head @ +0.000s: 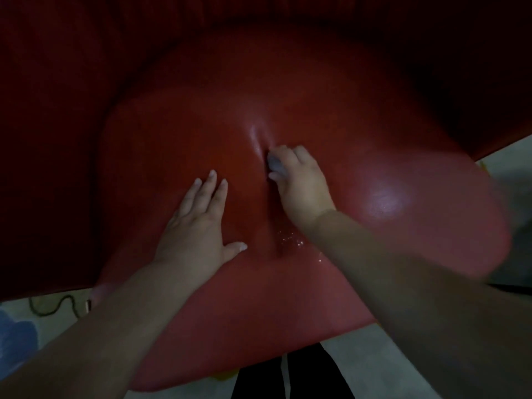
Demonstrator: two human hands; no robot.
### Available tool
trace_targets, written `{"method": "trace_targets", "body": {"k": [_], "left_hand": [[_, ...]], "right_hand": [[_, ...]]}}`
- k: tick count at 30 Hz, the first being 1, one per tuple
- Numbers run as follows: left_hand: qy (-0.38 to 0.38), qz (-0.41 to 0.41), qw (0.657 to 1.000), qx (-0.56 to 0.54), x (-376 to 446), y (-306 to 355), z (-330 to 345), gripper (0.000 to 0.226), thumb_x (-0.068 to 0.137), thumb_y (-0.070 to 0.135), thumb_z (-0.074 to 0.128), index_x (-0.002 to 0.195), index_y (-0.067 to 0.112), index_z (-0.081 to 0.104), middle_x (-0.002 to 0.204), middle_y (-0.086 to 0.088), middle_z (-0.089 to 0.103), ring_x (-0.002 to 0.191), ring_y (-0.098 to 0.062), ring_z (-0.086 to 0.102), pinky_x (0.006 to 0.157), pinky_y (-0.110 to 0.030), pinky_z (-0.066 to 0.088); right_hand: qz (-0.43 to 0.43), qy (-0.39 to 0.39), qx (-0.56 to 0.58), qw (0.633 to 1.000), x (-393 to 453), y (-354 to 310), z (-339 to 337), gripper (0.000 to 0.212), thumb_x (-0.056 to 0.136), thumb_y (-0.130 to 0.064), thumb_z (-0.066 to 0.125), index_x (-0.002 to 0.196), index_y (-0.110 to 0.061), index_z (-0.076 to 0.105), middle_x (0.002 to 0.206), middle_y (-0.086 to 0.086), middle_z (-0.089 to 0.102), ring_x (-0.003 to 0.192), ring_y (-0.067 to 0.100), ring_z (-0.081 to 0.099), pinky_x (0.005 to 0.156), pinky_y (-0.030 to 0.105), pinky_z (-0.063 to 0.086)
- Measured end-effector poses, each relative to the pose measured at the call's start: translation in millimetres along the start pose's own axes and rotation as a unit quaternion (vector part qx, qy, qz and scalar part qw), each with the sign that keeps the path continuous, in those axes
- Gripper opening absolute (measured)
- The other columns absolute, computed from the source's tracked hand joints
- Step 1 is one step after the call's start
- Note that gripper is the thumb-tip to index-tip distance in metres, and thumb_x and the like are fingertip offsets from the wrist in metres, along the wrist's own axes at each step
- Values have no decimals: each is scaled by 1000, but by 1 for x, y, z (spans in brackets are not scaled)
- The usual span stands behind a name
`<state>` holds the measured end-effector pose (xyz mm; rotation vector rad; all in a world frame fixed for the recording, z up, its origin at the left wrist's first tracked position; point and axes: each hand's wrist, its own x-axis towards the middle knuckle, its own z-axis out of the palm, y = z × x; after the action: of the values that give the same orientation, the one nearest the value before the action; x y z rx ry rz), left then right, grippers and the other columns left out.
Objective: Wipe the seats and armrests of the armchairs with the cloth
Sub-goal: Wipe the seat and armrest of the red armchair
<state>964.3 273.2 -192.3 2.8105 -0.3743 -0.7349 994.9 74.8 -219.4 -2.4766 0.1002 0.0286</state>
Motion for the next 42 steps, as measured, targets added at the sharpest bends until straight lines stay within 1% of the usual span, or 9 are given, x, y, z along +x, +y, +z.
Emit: {"method": "trace_targets", "body": {"k": [4,8,14,17,20,23,29,37,42], "left_hand": [[-7,0,1000,5,1,-1,-2,115,74,66,65,152,30,-11,157,15,-26,146,-9,-17,117,-35,12],[-6,3,1000,7,0,-2,-3,114,74,66,65,152,31,-11,157,16,-26,146,-8,-17,116,-34,11],[-13,-4,1000,2,-1,1,-5,114,74,64,67,153,31,-9,158,16,-23,146,-9,-16,117,-38,15],[-23,-13,1000,-7,-1,3,-7,113,74,60,70,154,30,-5,159,15,-21,147,-10,-14,117,-39,14],[-19,-13,1000,-13,-4,1,-4,113,74,59,71,154,28,-2,160,11,-18,147,-12,-13,117,-33,7],[-5,-8,1000,-9,-13,3,4,112,74,58,71,155,26,0,161,10,-17,147,-13,-12,114,-30,5],[-1,-16,1000,-17,-16,8,9,111,75,53,73,155,25,1,161,9,-15,147,-14,-13,114,-31,4],[-15,-18,999,-26,-16,6,7,111,75,54,73,155,26,1,161,10,-16,147,-13,-13,117,-35,9],[-10,-10,999,-34,-15,4,10,114,72,55,74,154,28,-1,160,13,-18,146,-9,-16,115,-27,2]], "right_hand": [[-45,11,-3,999,-5,10,-19,35,89,-10,60,124,-11,59,110,14,57,99,34,56,87,42,48],[61,121,-105,985,27,39,-48,41,89,-8,56,130,-12,55,117,18,54,101,38,52,89,39,40],[-28,-48,2,998,-36,19,-35,33,89,1,59,121,-6,62,110,15,58,101,34,58,92,43,47],[38,75,2,996,-76,32,-50,39,87,1,59,125,-9,59,108,14,56,100,26,57,96,22,40],[124,170,-64,976,-115,48,-60,40,86,3,59,125,-6,57,102,19,54,91,34,52,86,32,38],[184,166,-66,966,-141,38,-40,42,83,5,59,124,-3,57,98,23,52,85,40,51,81,43,42],[185,167,19,968,-128,-21,16,42,84,4,59,126,0,57,106,20,55,91,33,57,81,37,49],[253,219,-24,942,-135,22,-28,40,90,-3,57,130,-2,53,108,22,52,94,38,55,87,36,41],[189,162,39,968,-103,-34,22,38,89,-1,58,127,-1,56,108,21,55,93,35,59,82,35,47]]}}
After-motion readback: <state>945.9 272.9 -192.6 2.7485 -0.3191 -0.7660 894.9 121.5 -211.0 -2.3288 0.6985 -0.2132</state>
